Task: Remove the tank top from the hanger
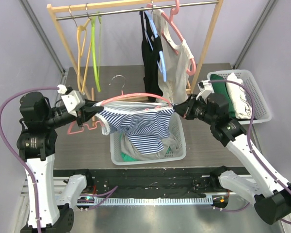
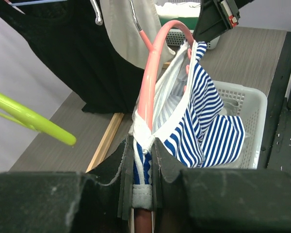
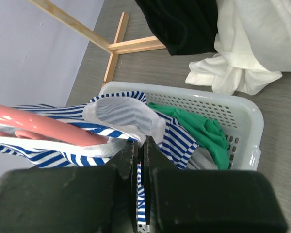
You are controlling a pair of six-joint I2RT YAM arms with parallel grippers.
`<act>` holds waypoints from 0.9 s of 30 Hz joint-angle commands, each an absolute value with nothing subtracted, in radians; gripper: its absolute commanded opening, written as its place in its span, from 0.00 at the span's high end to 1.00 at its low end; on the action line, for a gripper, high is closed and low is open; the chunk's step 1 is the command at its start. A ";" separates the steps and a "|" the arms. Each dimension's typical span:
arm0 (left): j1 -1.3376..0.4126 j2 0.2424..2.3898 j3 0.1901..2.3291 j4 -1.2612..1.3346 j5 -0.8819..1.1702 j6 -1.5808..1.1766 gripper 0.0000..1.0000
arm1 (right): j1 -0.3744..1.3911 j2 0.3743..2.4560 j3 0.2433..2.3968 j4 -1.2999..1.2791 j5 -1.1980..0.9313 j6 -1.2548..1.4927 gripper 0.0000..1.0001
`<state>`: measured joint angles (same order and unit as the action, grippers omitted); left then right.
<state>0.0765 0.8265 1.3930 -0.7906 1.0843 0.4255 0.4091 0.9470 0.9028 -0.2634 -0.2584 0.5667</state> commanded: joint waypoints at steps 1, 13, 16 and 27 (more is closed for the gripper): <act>0.092 0.819 1.479 -0.582 1.089 0.347 1.00 | 0.377 0.916 0.877 -0.325 -0.204 0.543 0.99; 0.095 0.795 1.356 -0.316 1.094 0.124 1.00 | 0.423 0.905 1.003 -0.371 -0.391 0.355 0.66; 0.095 0.802 1.332 -0.321 1.100 0.164 1.00 | 0.426 0.858 1.078 -0.483 -0.445 0.267 0.38; 0.094 0.887 1.361 -0.481 1.259 0.363 1.00 | 0.453 0.684 1.261 -0.568 -0.469 0.022 0.16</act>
